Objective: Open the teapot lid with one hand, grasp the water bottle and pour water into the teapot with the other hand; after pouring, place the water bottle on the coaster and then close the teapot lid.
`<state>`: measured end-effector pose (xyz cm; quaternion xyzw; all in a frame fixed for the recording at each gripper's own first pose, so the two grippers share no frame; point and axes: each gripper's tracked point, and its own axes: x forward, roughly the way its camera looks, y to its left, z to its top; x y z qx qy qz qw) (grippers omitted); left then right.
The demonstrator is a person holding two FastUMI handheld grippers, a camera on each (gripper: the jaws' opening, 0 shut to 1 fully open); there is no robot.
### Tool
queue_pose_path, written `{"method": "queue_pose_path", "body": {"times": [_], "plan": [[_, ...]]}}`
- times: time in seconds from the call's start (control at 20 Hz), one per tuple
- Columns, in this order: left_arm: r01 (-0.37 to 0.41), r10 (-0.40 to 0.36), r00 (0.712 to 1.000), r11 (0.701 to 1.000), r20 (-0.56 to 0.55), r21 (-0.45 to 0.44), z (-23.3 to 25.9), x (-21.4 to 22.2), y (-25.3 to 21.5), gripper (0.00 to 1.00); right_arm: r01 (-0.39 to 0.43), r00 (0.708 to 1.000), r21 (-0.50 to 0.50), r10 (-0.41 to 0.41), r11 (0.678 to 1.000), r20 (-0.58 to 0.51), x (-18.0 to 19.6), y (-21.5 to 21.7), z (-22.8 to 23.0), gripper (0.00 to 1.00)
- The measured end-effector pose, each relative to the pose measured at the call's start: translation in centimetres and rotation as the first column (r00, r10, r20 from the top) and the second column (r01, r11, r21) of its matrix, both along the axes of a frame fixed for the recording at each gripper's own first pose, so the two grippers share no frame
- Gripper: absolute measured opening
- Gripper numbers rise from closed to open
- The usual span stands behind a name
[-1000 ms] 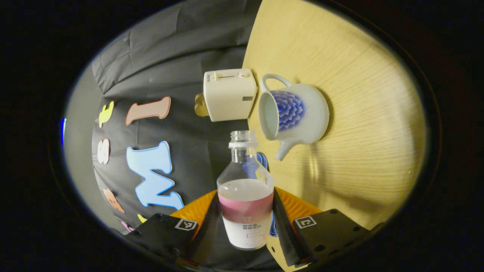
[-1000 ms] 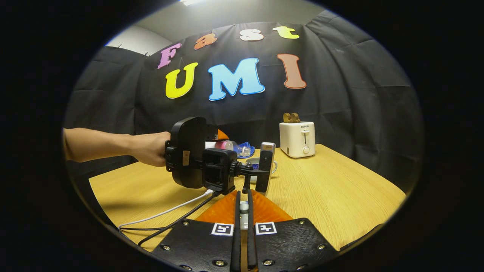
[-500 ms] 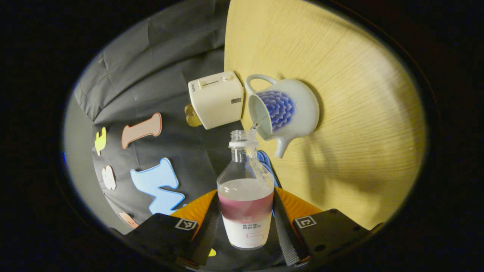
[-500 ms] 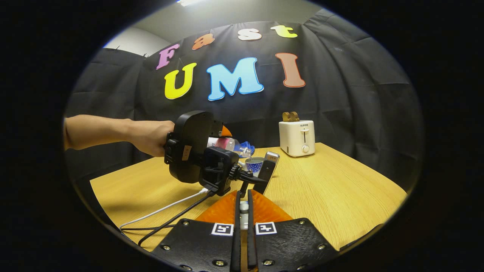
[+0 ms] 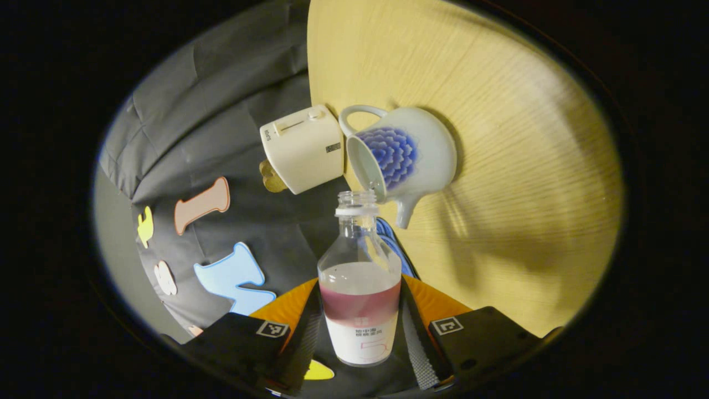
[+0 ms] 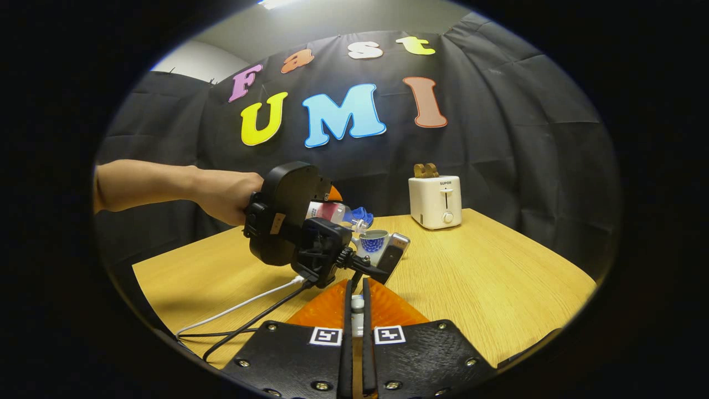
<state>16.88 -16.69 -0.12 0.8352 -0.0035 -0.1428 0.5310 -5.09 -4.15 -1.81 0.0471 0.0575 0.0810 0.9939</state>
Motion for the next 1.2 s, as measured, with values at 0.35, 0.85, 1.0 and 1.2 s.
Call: {"method": "queue_pose_path", "body": {"times": [0.35, 0.85, 1.0, 1.2], "plan": [[0.004, -0.004, 1.000, 0.999, 0.014, 0.050, 0.7, -0.1, -0.2, 0.85, 0.000, 1.000, 0.000, 0.000, 1.000, 0.000, -0.1, 0.0, 0.0, 0.07], [0.041, -0.046, 0.998, 0.994, 0.044, 0.106, 1.7, -0.1, -1.2, 0.85, -0.002, 1.000, -0.001, 0.002, 1.000, 0.001, -0.1, -0.1, 0.0, 0.07], [0.039, -0.045, 0.998, 0.993, 0.049, 0.113, 1.8, 0.0, -1.1, 0.85, -0.001, 1.000, -0.001, 0.001, 1.000, -0.001, -0.2, -0.2, -0.1, 0.07], [0.062, -0.065, 0.997, 0.995, 0.038, 0.076, 1.7, -0.4, -1.4, 0.85, -0.003, 1.000, -0.002, 0.003, 1.000, -0.001, -0.2, -0.1, -0.1, 0.07]]}}
